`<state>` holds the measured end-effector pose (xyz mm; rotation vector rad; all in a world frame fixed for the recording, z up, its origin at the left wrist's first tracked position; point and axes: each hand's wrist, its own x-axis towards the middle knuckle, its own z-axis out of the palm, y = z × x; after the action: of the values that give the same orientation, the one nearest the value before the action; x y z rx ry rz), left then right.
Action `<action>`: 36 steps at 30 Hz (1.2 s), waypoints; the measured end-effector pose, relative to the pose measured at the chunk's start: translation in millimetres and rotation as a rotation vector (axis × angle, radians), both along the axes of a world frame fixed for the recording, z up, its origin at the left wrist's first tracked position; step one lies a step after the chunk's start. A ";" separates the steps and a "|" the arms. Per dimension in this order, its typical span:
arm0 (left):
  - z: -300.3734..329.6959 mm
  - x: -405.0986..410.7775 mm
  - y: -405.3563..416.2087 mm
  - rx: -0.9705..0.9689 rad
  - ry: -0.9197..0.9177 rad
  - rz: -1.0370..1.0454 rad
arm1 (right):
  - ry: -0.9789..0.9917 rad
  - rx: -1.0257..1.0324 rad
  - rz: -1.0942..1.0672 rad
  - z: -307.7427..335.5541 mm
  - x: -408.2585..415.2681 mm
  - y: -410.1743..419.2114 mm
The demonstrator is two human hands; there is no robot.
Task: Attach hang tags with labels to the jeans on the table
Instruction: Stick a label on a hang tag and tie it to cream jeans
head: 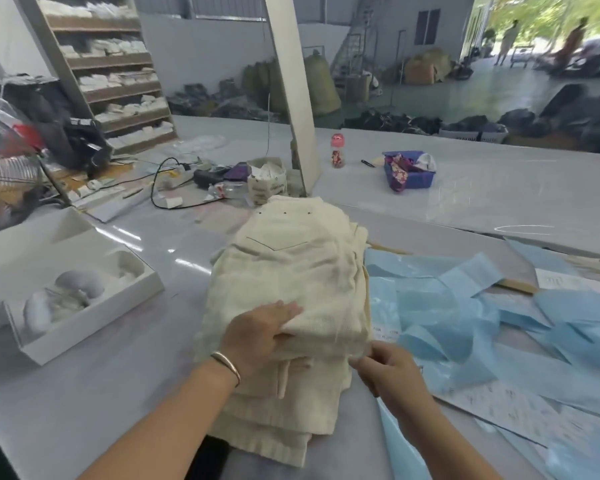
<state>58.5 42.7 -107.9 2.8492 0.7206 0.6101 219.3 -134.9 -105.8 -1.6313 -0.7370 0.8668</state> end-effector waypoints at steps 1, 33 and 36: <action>7.8 -1.3 1.6 -0.074 -0.053 0.047 | 0.022 -0.015 0.006 0.8 -2.4 4.1; 6.5 -19.7 -30.2 -1.393 -1.143 0.268 | 0.573 0.228 -0.190 90.3 -8.9 -68.5; 9.9 -22.9 -28.8 -1.608 -1.183 0.125 | 0.540 0.193 -0.150 104.2 -2.8 -103.8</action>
<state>35.6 13.9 -98.0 0.7554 0.6069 0.9108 216.4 -238.7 -1.7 -1.1866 -0.3038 1.0319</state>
